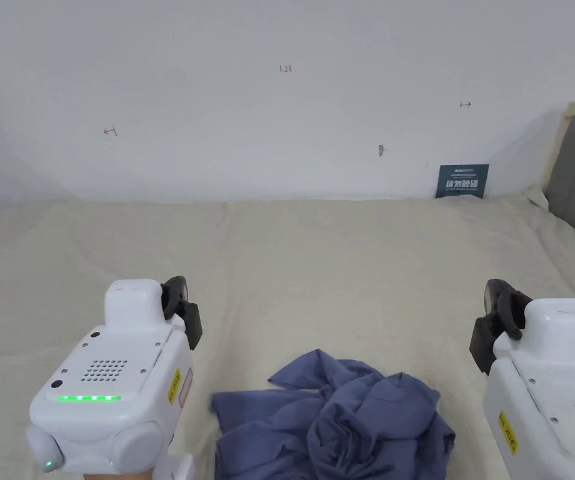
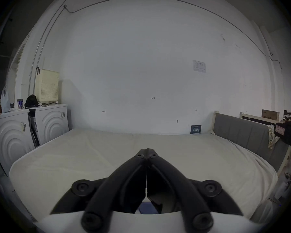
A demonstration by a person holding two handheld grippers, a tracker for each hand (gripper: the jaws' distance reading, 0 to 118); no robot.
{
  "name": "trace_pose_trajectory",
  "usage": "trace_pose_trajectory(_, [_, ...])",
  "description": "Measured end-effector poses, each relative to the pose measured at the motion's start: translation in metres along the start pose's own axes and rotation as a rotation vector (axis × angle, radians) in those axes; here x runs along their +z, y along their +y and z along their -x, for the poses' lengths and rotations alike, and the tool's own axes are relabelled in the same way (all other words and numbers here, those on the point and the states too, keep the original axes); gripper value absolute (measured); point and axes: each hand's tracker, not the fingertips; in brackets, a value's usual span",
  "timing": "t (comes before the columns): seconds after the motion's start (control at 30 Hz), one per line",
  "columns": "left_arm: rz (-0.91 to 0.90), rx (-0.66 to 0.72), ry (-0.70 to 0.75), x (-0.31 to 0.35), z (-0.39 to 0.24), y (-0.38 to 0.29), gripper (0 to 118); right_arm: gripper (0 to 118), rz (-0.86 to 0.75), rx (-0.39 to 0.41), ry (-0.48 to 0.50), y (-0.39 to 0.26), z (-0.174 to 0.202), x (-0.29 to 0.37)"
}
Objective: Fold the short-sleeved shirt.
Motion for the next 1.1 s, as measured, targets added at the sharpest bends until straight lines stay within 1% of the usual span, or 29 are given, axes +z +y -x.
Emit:
trace_pose_trajectory(0.1, [0.032,-0.013,0.006,0.001,0.002,0.000,0,0,-0.003,0.003,0.008,0.000,0.003,0.000])
trace_pose_trajectory(0.2, [0.056,0.012,0.008,-0.001,0.008,-0.003,0,0,0.003,-0.001,0.013,-0.002,0.005,-0.001])
trace_pose_trajectory(0.3, [0.220,0.044,0.002,-0.011,0.014,-0.009,0,0,0.012,-0.002,0.015,-0.005,0.005,-0.001])
trace_pose_trajectory(0.43, [0.468,0.193,-0.044,-0.024,0.031,-0.043,0,0,0.027,0.002,0.015,-0.011,0.003,-0.001])
trace_pose_trajectory(0.53, [0.627,0.244,-0.039,-0.031,0.037,-0.078,0,0,0.042,-0.006,0.013,-0.017,0.000,-0.002])
trace_pose_trajectory(0.67, [0.748,0.314,-0.041,-0.033,0.040,-0.123,0,0,0.066,0.001,0.013,-0.026,-0.002,-0.004])
trace_pose_trajectory(0.7, [0.779,0.304,-0.048,-0.034,0.039,-0.131,0,0,0.071,0.005,0.013,-0.028,-0.002,-0.005])
trace_pose_trajectory(0.73, [0.782,0.307,-0.039,-0.035,0.037,-0.139,9,0,0.079,0.006,0.012,-0.030,-0.003,-0.005])
trace_pose_trajectory(0.8, [0.833,0.284,-0.006,-0.040,0.034,-0.153,62,0,0.091,0.001,0.011,-0.034,-0.005,-0.006])
trace_pose_trajectory(0.83, [0.878,0.280,0.000,-0.046,0.033,-0.161,80,0,0.098,-0.004,0.012,-0.036,-0.006,-0.007])
trace_pose_trajectory(0.87, [0.915,0.276,0.008,-0.051,0.032,-0.169,84,0,0.104,-0.009,0.011,-0.038,-0.008,-0.007])
trace_pose_trajectory(0.9, [0.924,0.283,0.015,-0.053,0.032,-0.174,85,0,0.107,-0.011,0.010,-0.040,-0.009,-0.008])
trace_pose_trajectory(1.03, [0.976,0.252,0.022,-0.062,0.023,-0.196,85,0,0.129,-0.011,0.003,-0.047,-0.014,-0.011])
trace_pose_trajectory(1.1, [1.023,0.189,0.033,-0.067,0.015,-0.208,82,0,0.142,-0.012,-0.001,-0.050,-0.017,-0.013])
